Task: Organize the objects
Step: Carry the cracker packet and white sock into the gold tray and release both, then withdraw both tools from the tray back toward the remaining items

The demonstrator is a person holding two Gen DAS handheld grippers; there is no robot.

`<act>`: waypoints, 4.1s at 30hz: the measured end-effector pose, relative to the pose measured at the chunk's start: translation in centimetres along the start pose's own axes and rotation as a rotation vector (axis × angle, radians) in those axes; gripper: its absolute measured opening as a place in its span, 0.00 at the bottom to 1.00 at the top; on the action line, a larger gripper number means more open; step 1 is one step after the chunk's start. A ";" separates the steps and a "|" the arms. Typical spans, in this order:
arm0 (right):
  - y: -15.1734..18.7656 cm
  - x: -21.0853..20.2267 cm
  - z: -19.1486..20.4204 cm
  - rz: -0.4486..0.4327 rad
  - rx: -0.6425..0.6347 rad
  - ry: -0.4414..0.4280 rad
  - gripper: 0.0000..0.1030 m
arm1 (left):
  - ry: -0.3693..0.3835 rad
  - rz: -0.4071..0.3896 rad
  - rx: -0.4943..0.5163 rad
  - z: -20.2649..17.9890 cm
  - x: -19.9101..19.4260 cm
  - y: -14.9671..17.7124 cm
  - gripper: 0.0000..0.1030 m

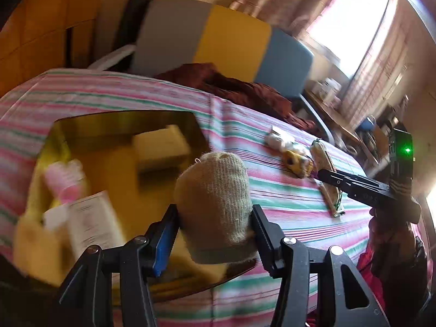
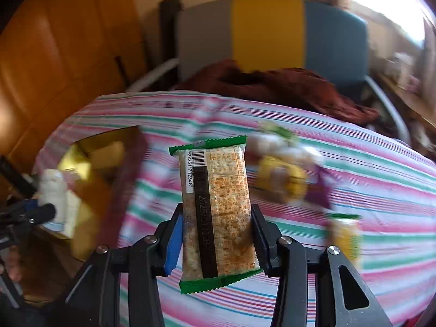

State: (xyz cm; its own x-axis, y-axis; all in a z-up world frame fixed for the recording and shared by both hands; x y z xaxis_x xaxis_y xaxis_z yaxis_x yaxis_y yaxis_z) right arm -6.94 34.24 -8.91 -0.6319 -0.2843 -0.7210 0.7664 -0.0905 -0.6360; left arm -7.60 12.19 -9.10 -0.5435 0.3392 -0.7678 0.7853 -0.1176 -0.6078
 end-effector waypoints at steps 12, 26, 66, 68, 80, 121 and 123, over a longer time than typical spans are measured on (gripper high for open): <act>-1.4 6.0 14.7 0.065 -0.121 -0.215 0.44 | 0.038 0.005 -0.056 3.6 -1.4 3.1 0.52; -2.9 11.1 21.0 0.171 -0.235 -0.252 0.45 | 0.025 0.043 -0.055 3.9 1.6 3.4 0.55; -2.5 5.5 23.2 -0.046 -0.366 -0.012 0.75 | -0.208 -0.127 -0.121 9.5 -4.1 1.4 0.61; -2.4 5.3 23.0 -0.050 -0.364 -0.006 0.76 | -0.215 -0.131 -0.120 9.6 -4.3 1.3 0.61; -2.0 4.1 21.2 -0.078 -0.342 0.040 0.79 | -0.239 -0.115 -0.082 8.8 -4.0 1.5 0.61; 3.2 1.4 0.7 0.013 -0.014 0.277 0.83 | -0.212 -0.123 0.228 -2.0 -1.6 -1.8 0.62; 3.5 0.8 -0.9 0.018 0.008 0.290 0.83 | -0.199 -0.116 0.248 -2.9 -1.1 -1.9 0.62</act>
State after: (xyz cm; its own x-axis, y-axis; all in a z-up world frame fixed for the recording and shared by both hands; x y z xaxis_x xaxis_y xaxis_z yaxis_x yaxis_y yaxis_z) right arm -4.92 34.50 -11.94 -0.6241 -0.0013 -0.7813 0.7778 -0.0959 -0.6212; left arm -7.58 14.70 -6.52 -0.6915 0.1779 -0.7001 0.6320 -0.3204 -0.7056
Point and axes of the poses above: each gripper's, at about its wrist camera, not at the fingertips, and x roughly the way its jaws point, z to its left, y to its underside, the point moved 10 cm from there along x, roughly the way its jaws point, and after that the axes turned 10 degrees about -y, right-handed, at the moved point
